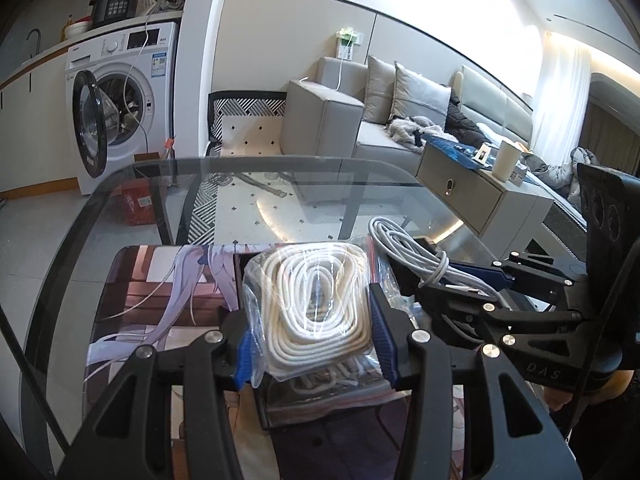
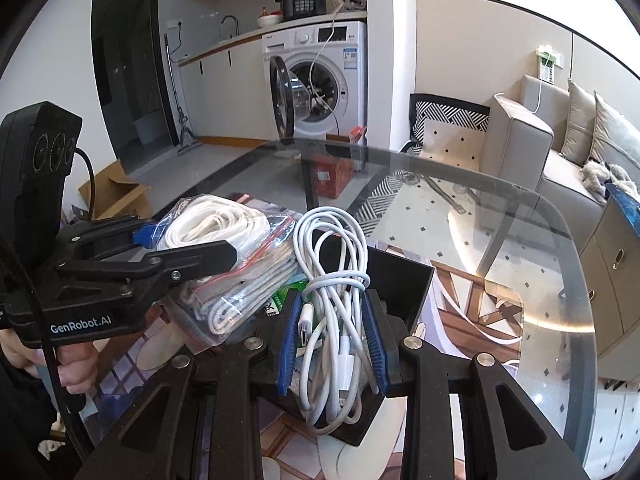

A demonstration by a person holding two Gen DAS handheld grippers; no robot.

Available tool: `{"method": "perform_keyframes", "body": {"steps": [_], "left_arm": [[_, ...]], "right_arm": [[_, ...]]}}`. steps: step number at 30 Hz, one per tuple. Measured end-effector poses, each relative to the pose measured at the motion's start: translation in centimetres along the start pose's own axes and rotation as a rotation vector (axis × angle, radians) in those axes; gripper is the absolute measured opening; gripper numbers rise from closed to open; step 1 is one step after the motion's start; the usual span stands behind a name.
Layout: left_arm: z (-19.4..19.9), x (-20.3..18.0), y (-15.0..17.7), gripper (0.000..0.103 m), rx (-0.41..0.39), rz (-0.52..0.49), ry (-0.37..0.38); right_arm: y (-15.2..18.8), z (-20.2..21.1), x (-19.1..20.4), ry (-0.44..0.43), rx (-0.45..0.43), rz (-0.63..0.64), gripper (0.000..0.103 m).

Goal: Organize soft objects
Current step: 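Carry the cable bundle with right gripper while left gripper carries the rope coil over the box, then open right gripper to drop the cable while left gripper releases the rope coil into the box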

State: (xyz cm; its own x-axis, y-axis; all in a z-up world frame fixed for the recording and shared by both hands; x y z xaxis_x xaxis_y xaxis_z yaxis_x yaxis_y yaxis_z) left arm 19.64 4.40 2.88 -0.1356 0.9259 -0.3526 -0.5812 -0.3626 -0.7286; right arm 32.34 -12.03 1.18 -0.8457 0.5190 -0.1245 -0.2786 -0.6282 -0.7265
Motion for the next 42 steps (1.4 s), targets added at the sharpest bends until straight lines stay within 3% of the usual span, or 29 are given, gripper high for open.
{"method": "perform_keyframes", "body": {"steps": [10,24,33,35,37,40,42], "left_arm": [[-1.7,-0.3,0.7,0.047,0.031,-0.034,-0.025],[-2.1,-1.3,1.0,0.054,0.061,-0.080,-0.027],[-0.6,-1.3,1.1,0.067,0.038,-0.095,-0.040],[0.0,-1.2,1.1,0.078,0.023,-0.092,-0.036],[0.7,-1.1,1.1,0.088,0.001,-0.091,-0.046],[1.6,-0.9,1.2,0.095,-0.025,-0.093,-0.051],[2.2,-0.5,1.2,0.098,-0.039,-0.089,-0.053]], "right_arm": [[0.4,-1.9,0.0,0.004,0.039,0.020,0.031],[1.0,-0.3,0.5,0.009,0.018,0.045,0.031],[1.6,3.5,0.5,0.061,-0.054,0.036,0.055],[2.0,4.2,0.6,0.071,-0.068,0.029,0.075],[2.3,4.8,0.5,0.082,-0.087,0.014,0.088],[3.0,5.8,0.5,0.101,-0.121,-0.021,0.101],[3.4,6.2,0.7,0.100,-0.135,-0.040,0.102]]}}
Point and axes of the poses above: each gripper's, at about its wrist camera, not at the fingertips, and z roughly against the way its jaws point, x to its left, y to its underside, the point moved 3 cm from there along -z, roughly the way its jaws point, and after that the axes turned 11 degrees about z, right-handed, at the moved point
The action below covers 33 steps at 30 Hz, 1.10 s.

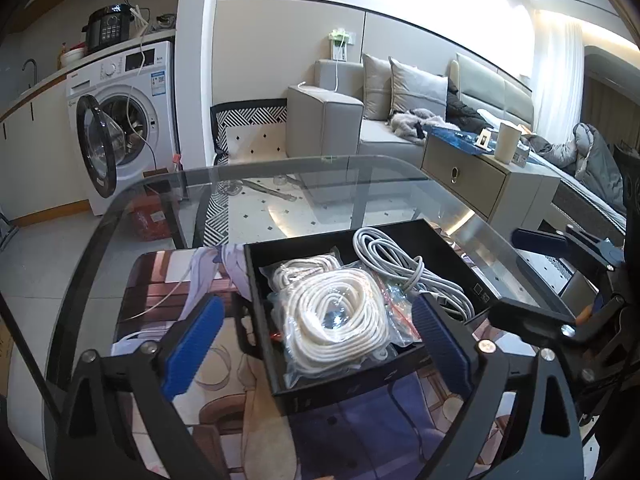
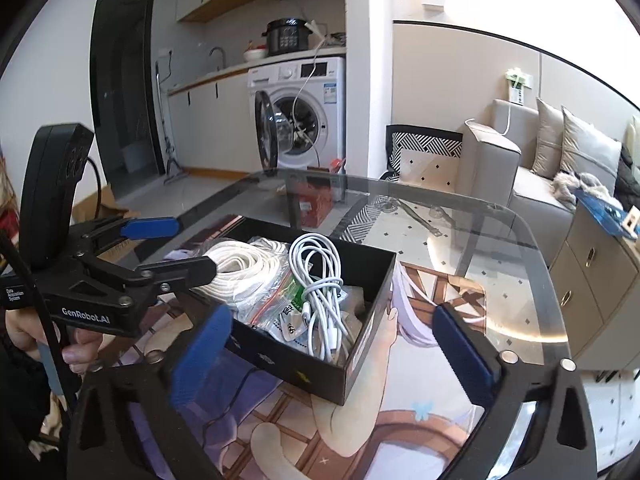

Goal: Organize soft objects
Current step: 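Open right gripper to drop the cable while left gripper releases the rope coil into the box, then withdraw both tools from the black box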

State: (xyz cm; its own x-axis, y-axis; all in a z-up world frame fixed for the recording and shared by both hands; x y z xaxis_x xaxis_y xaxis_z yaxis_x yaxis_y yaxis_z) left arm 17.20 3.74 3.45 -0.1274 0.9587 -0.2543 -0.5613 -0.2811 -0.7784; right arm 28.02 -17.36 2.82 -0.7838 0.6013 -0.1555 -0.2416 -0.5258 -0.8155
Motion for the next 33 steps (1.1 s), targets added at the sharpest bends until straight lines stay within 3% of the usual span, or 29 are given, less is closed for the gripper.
{"method": "perform_keyframes", "body": {"steps": [2,18,33], "left_arm": [[0.5,0.3,0.1,0.103,-0.015,0.001,-0.005],[2.3,1.5,2.6,0.103,-0.126,0.000,-0.052],[2.1,1.4,3.9,0.103,-0.184,-0.005,-0.066]], "right_arm": [[0.4,0.3,0.1,0.004,-0.006,-0.017,0.102],[2.0,2.2,2.3,0.031,-0.145,-0.004,0.102],[2.6,1.7,3.2,0.051,-0.178,-0.012,0.102]]}}
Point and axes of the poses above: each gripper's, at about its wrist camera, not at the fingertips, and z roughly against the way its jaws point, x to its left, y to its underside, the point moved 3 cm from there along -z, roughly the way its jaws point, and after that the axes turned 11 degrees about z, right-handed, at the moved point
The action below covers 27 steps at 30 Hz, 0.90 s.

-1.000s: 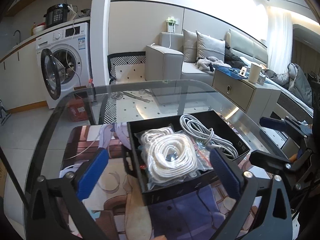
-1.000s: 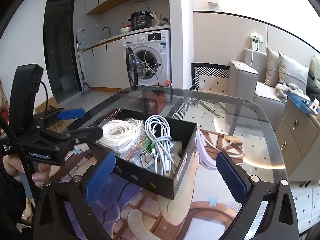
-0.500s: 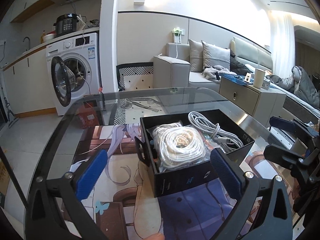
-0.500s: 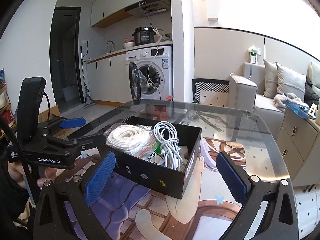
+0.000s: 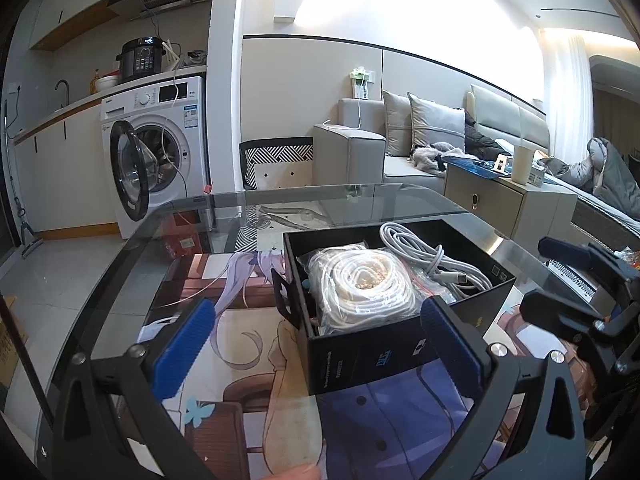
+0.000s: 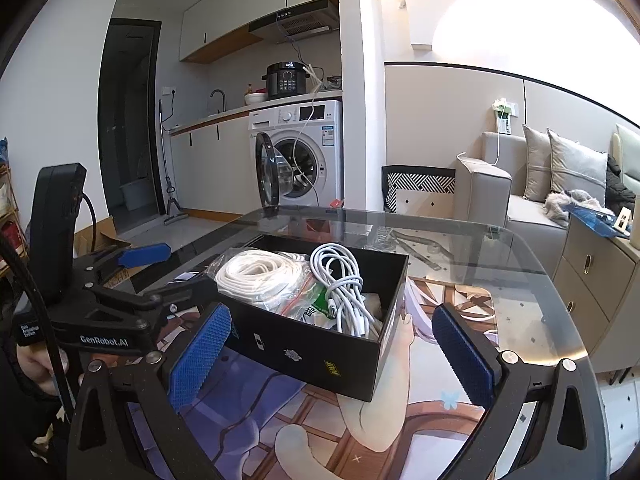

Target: Organize soft objects

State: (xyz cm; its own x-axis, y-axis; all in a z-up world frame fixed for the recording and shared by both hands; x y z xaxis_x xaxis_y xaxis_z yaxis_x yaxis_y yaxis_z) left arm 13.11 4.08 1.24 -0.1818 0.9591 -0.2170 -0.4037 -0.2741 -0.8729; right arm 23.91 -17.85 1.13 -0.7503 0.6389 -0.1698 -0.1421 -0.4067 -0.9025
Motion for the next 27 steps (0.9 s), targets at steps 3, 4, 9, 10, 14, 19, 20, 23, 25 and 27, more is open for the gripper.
{"method": "perform_keyframes", "body": {"steps": [3,4,9,10,14,19,20,23,25,27], "left_arm": [[0.1,0.0,0.0,0.103,-0.003,0.004,0.003],[0.1,0.0,0.0,0.103,-0.006,0.006,0.004],[0.3,-0.1,0.0,0.103,-0.018,0.003,-0.014],[0.3,-0.2,0.0,0.103,-0.019,0.002,-0.015],[0.3,-0.1,0.1,0.103,-0.017,0.007,-0.017],[0.4,-0.3,0.0,0.103,-0.022,0.002,-0.020],[0.4,-0.3,0.0,0.103,-0.022,-0.001,-0.020],[0.4,-0.4,0.0,0.103,-0.023,-0.001,-0.021],[0.4,-0.4,0.0,0.103,-0.022,0.000,-0.019],[0.4,-0.4,0.0,0.103,-0.022,0.002,-0.018]], "right_arm": [[0.1,0.2,0.0,0.003,-0.004,-0.007,0.102],[0.2,0.2,-0.2,0.009,-0.003,-0.010,0.102],[0.2,0.4,0.1,0.033,-0.006,0.003,0.102],[0.2,0.5,0.2,0.034,-0.008,0.007,0.102],[0.1,0.7,0.7,0.042,-0.016,0.028,0.102],[0.1,0.7,0.8,0.045,-0.019,0.040,0.102],[0.1,0.7,0.8,0.044,-0.019,0.040,0.102],[0.1,0.7,0.9,0.045,-0.020,0.039,0.102],[0.1,0.7,1.0,0.044,-0.020,0.037,0.102],[0.2,0.8,1.0,0.043,-0.020,0.039,0.102]]}}
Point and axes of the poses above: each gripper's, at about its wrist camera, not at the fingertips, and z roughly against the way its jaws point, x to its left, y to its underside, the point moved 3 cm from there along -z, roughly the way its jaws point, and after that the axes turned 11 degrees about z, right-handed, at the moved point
